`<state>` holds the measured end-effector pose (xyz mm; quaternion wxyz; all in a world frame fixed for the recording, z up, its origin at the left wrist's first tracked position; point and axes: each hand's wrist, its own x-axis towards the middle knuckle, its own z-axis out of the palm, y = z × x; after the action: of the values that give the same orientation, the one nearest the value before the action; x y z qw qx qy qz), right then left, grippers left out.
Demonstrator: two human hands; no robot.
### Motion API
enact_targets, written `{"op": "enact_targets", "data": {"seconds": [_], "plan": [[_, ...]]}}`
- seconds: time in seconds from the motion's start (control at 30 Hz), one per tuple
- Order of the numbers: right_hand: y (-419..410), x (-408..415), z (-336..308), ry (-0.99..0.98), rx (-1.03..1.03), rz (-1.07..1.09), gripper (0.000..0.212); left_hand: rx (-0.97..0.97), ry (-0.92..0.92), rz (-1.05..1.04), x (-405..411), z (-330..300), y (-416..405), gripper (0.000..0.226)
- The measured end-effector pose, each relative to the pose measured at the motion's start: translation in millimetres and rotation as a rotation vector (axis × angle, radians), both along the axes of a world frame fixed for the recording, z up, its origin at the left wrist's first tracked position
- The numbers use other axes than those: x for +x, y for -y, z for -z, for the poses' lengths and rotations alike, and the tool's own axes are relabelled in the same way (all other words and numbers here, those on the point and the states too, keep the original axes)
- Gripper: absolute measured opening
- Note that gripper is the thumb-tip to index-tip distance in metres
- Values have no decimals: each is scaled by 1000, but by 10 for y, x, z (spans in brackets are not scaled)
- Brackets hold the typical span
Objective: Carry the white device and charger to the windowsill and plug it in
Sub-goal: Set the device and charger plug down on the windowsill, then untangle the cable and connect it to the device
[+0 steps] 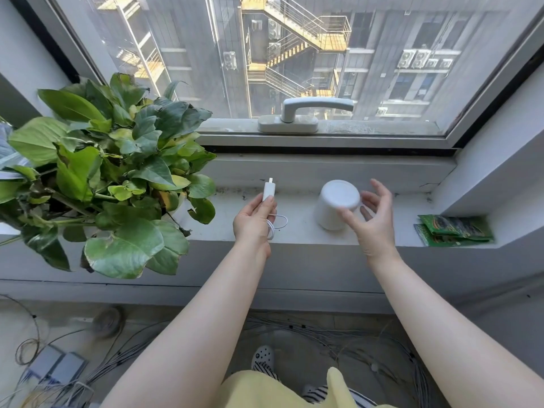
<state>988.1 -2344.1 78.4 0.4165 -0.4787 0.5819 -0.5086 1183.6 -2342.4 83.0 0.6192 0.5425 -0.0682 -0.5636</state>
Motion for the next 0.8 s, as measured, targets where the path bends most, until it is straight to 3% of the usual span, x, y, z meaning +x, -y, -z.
{"op": "enact_targets", "data": {"seconds": [0.1,0.2,0.27,0.37,0.6,0.73,0.8], "plan": [[-206,158,-235,-52,-161,164,34,-20,-82,1,-1,-69,-6,30],[-316,442,-335,-112,-143,-80,13,-48,-244,48,-8,-164,-9,15],[-321,650,-303,-112,-50,-223,13,-74,-341,100,-14,-213,-19,14],[-269,853,-267,-48,70,-240,13,-119,-389,164,-32,-252,-53,21],[-178,926,-307,-25,189,-167,21,-115,-358,209,43,-255,-79,23],[-150,962,-348,5,297,-279,31,-105,-327,266,81,-261,-99,27],[-129,974,-344,1,315,-312,26,-97,-316,264,78,-271,-95,28]]}}
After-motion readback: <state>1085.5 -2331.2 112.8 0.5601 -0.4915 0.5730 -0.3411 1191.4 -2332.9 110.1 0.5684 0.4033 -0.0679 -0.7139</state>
